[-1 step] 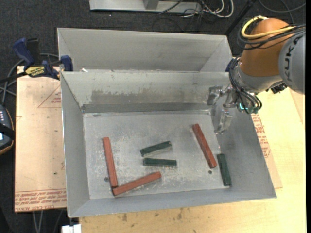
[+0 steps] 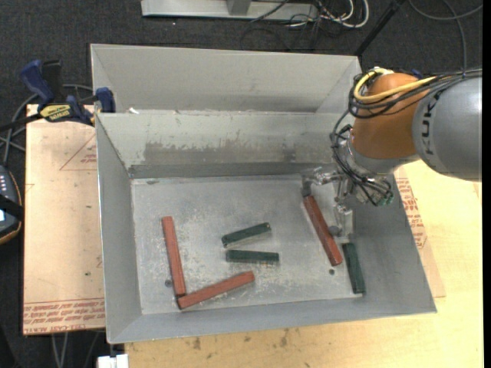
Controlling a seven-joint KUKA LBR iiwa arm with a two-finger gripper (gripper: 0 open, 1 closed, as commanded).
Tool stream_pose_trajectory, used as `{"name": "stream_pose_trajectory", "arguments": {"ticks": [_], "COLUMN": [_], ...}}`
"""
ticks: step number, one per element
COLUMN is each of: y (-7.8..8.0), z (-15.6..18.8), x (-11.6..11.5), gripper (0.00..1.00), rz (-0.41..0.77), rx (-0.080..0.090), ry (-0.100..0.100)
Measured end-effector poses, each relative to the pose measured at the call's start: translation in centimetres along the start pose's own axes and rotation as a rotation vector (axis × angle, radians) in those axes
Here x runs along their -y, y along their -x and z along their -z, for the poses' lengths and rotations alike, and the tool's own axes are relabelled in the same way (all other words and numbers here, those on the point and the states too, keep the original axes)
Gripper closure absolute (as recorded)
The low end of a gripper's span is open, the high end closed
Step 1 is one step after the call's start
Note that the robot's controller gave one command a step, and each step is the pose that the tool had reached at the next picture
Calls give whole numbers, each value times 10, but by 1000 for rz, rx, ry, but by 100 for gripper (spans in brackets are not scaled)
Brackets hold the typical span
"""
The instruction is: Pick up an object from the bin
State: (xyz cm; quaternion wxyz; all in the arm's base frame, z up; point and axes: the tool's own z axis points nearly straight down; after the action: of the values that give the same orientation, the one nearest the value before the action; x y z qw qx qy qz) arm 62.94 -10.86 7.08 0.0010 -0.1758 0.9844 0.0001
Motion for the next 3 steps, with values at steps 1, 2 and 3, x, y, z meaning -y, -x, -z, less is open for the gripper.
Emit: {"name": "stream_pose_trajectory", "arguments": {"ticks": [1,2,3], "y": [1,34,57], "z": [-1,35,49], "x": [-46,-108,-196], "gripper": [0,0,0], "rz": [583,685,811], "rx": [1,6,5], "ry": [2,1,3]}}
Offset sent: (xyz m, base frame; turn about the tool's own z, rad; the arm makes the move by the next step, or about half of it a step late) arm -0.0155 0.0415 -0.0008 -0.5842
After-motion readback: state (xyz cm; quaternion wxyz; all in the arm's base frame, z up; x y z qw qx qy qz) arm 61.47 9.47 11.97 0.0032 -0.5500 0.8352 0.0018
